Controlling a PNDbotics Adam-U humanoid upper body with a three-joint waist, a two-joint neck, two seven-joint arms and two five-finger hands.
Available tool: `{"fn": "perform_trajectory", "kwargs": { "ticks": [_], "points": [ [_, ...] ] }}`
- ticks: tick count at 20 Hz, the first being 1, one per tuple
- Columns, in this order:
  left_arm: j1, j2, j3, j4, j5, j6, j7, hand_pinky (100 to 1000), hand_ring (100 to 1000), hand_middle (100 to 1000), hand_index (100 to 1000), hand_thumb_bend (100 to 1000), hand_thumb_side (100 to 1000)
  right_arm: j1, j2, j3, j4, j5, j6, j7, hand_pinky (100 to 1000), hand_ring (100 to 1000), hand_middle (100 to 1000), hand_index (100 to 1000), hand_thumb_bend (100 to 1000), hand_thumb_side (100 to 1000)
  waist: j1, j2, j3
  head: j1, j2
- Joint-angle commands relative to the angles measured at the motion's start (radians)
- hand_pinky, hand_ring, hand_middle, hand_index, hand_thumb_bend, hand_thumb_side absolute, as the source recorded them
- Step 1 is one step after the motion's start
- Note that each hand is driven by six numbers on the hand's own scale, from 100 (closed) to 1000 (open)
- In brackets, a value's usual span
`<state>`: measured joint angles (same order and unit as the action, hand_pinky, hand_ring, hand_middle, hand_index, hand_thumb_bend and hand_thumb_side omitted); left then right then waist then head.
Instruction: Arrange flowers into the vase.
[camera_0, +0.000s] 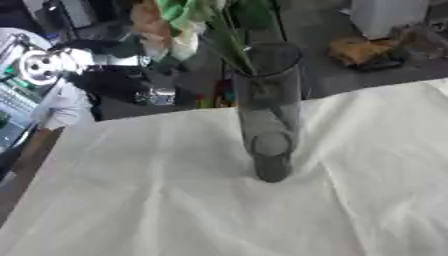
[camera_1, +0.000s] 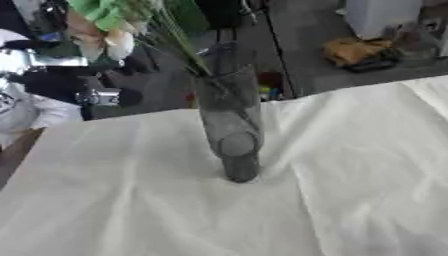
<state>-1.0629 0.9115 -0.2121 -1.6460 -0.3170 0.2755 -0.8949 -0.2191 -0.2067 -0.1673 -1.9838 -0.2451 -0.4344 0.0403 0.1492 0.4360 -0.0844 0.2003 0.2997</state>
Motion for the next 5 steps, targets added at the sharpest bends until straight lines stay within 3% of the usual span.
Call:
{"fn": "perform_trajectory", "kwargs": {
  "ticks": [1,5],
  "points": [
    [0.007,0.063,0.015,-0.045,0.026,0.014,-0.012,848,1000,1000,1000,459,896,-0.002,-0.011,-0.008,-0.016,-0.008,-0.003,-0.004,863,871,533,936,100,847,-0.009,-0.031,0.006,0.000,0.003],
    [0.080,0.119,0.056,-0.181,0.094,0.012,0.000,833,1000,993,1000,448,940,-0.001,-0.012,-0.012,-0.016,-0.010,-0.009,-0.009,862,870,534,935,100,851,-0.016,-0.034,0.017,-0.004,0.007]
  ]
}}
